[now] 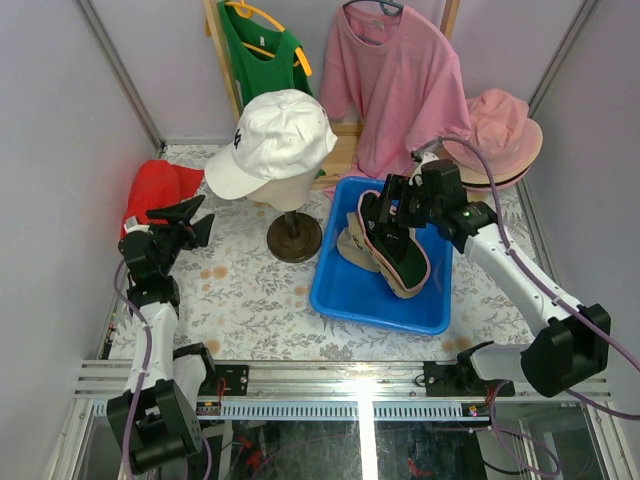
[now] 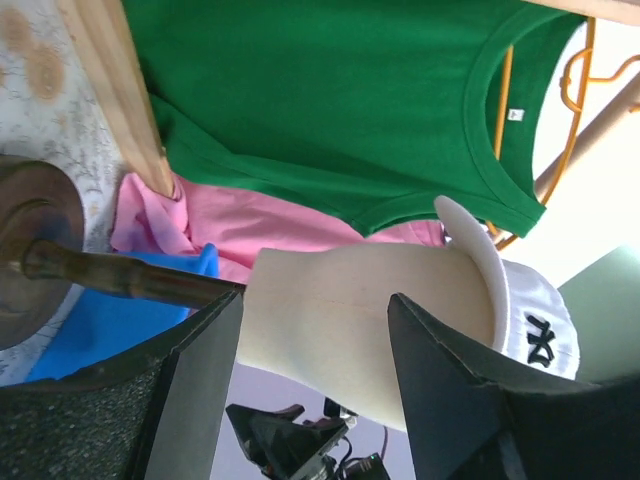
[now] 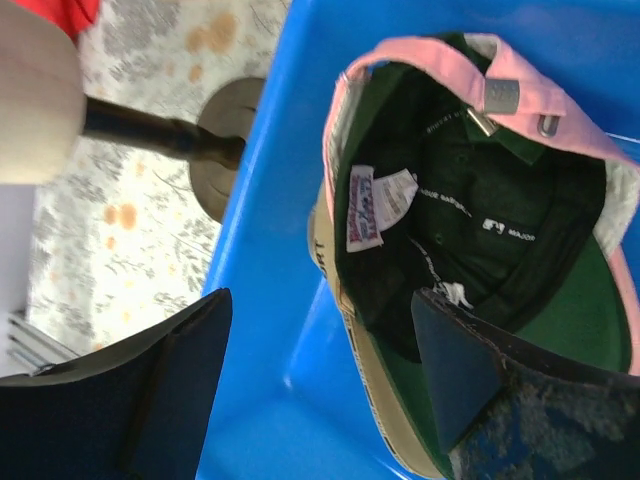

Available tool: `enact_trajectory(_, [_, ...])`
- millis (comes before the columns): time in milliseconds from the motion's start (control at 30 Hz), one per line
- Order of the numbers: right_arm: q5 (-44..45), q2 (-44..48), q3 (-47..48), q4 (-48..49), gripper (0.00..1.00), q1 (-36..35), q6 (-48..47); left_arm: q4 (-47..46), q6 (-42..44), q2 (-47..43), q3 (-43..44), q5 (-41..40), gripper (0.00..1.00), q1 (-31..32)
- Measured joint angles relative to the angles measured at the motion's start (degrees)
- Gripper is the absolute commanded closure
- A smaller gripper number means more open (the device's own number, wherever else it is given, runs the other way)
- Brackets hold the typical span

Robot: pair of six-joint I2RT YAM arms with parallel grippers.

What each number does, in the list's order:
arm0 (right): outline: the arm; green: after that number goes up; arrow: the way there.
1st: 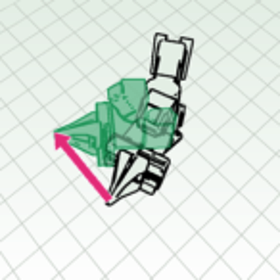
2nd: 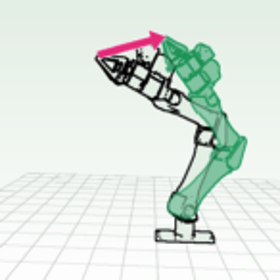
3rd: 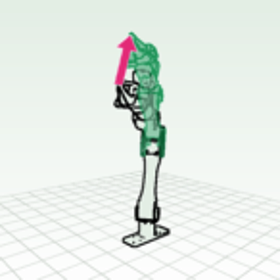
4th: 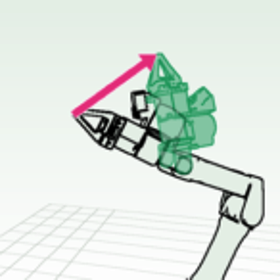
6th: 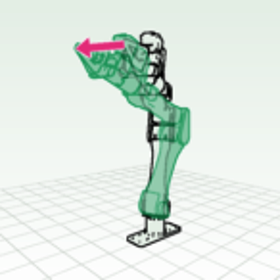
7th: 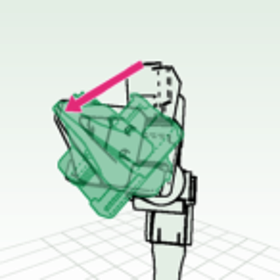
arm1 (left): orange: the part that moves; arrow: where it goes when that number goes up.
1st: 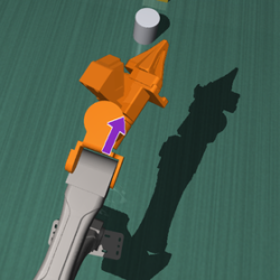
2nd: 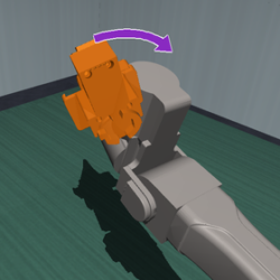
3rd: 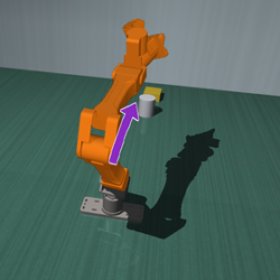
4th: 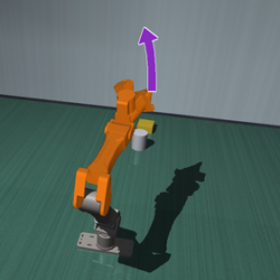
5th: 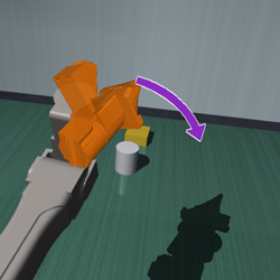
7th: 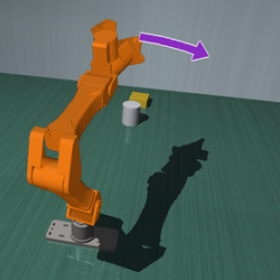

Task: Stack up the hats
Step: Pick up the hat from the bin.

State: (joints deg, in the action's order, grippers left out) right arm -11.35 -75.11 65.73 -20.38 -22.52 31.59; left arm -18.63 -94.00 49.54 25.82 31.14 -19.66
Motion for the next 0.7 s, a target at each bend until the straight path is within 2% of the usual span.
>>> enact_trajectory(500, [7.93, -3.08, -5.44, -3.58, 0.34, -5.49, -7.76, 18.71, 5.49, -10.1, -0.04, -8.92, 0.41, 0.17])
enact_trajectory(600, [8.28, -3.37, -5.81, -3.58, 0.41, -5.51, -8.07, 20.98, 5.51, -13.4, -0.42, -10.86, 0.42, 0.17])
enact_trajectory(700, [8.85, -3.89, -6.03, -3.54, 0.54, -5.55, -8.33, 22.82, 5.7, -15.3, -0.55, -11.8, 0.42, 0.17])
